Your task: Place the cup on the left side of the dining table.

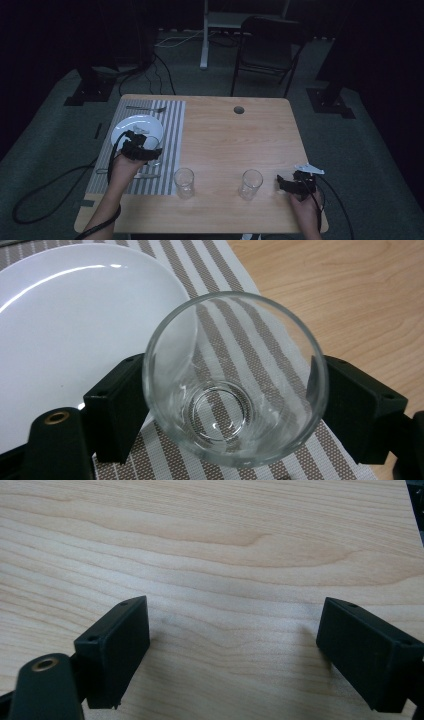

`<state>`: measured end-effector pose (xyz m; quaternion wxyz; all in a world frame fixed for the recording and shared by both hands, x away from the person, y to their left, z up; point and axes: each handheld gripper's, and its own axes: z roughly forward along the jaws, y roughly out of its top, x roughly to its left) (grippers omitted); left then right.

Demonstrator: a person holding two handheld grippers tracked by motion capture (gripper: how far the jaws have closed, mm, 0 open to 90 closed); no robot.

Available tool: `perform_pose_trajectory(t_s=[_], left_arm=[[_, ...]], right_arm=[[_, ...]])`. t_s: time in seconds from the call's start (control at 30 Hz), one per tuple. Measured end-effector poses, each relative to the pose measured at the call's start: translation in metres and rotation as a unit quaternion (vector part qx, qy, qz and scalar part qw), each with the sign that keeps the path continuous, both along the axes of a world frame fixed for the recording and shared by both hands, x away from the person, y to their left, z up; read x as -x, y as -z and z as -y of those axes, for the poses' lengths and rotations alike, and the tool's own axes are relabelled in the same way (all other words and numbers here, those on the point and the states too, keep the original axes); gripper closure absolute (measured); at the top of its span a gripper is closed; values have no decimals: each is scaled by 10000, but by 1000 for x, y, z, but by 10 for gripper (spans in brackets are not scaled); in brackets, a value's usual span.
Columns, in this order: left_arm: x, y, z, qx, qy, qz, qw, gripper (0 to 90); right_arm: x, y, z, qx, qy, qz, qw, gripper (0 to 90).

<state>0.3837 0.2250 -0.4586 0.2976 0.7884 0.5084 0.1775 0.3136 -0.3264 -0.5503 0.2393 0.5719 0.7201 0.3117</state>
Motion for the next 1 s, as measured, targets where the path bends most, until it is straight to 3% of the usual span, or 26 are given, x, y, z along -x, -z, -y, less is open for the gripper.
perform_pose_trajectory(t_s=[0.03,0.1,0.2,0.23,0.3,0.37,0.43,0.57,0.67,1.0], left_arm=[[1,0,-1,54,-15,21,10000,191],[2,1,-3,114,-96,-11,9999,101],[3,2,-5,132,-107,-13,9999,100],[9,4,-9,219,-262,89,9994,99],[12,7,-11,187,-357,93,9991,2],[15,10,-14,172,-407,94,9990,2],[21,13,-14,-104,-463,357,9982,2],[32,15,-20,50,-531,560,9970,2],[40,18,-26,148,-555,583,9966,2],[68,30,-44,1,-736,594,9955,2]], right_arm=[[0,0,0,0,0,0,10000,134],[0,0,0,-3,2,1,10000,134],[0,0,0,-1,2,-2,10000,134],[0,0,0,0,-1,1,10000,133],[0,0,0,-1,0,1,10000,134],[0,0,0,2,-2,2,10000,134],[0,0,0,2,-2,2,10000,133],[0,0,0,1,-1,1,10000,134],[0,0,0,5,-2,-3,10000,134],[0,0,0,-3,3,-4,10000,133]])
